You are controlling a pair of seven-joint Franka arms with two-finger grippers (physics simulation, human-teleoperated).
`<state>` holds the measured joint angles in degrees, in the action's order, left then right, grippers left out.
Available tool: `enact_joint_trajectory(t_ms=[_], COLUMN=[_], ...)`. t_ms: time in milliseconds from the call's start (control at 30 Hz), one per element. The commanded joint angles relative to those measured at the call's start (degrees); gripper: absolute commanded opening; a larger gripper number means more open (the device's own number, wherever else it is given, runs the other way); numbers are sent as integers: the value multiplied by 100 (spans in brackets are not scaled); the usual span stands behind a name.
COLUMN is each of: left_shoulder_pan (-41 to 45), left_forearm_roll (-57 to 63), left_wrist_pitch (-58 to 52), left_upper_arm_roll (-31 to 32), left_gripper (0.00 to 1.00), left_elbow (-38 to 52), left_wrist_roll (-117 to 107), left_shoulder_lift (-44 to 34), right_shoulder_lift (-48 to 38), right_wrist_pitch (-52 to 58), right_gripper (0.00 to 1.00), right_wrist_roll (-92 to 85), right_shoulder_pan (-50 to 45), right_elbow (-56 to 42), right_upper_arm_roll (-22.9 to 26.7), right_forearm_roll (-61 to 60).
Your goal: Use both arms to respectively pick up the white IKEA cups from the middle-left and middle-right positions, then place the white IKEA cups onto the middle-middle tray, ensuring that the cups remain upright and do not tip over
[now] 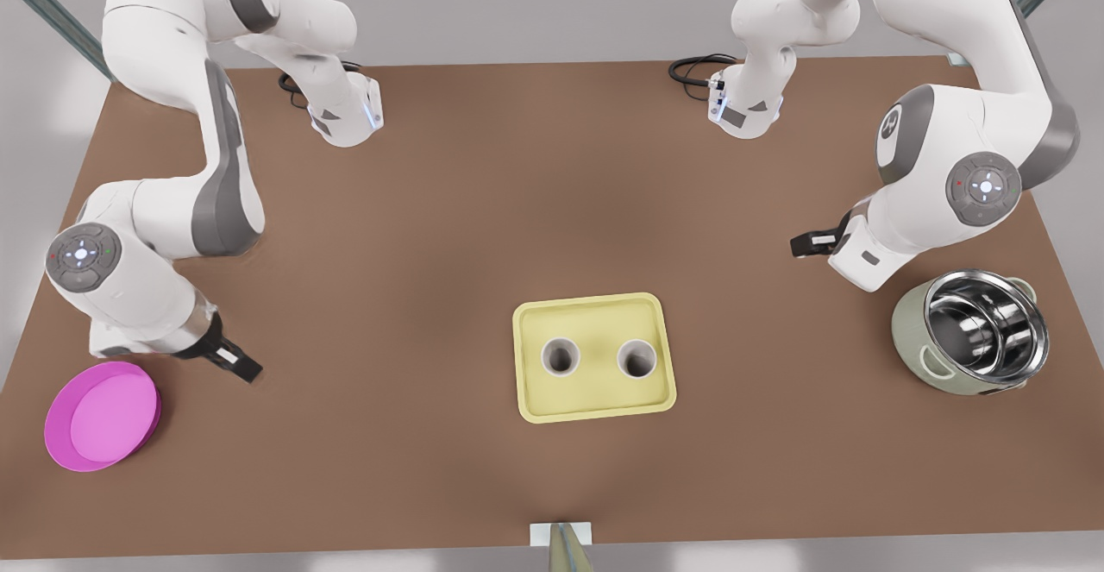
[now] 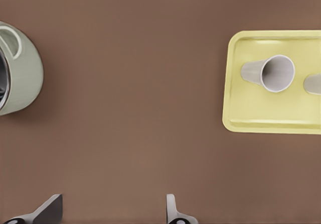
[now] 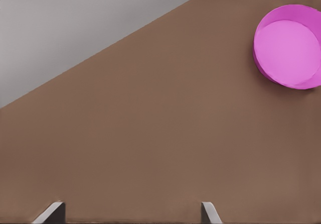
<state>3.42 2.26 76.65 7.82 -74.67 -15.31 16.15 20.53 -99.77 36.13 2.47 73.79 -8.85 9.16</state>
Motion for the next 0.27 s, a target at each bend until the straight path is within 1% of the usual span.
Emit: enact_joint_trajectory(t_ms=[0, 67, 133, 233], left_shoulder_pan=[1, 1, 1, 1], left_forearm_roll=[-6, -6, -6, -6], left_wrist_pitch=[-27, -27, -27, -27], left_upper_arm_roll=[0, 9, 9, 9], left_gripper=[100, 100, 100, 100], left_elbow=[-4, -4, -4, -13], left_wrist_roll=[537, 537, 537, 537], left_shoulder_lift=[-7, -7, -7, -7], right_shoulder_lift=[-646, -874, -1086, -1156], right_wrist_pitch=[1205, 1557, 1549, 1549], right_gripper=[100, 100, 100, 100], right_wrist_roll=[-4571, -4475, -4412, -4412], right_shoulder_pan=[34, 34, 43, 34], right_elbow=[277, 364, 619, 707], right_upper_arm_roll=[32, 67, 76, 129], right_forearm_roll=[-45, -72, -72, -72])
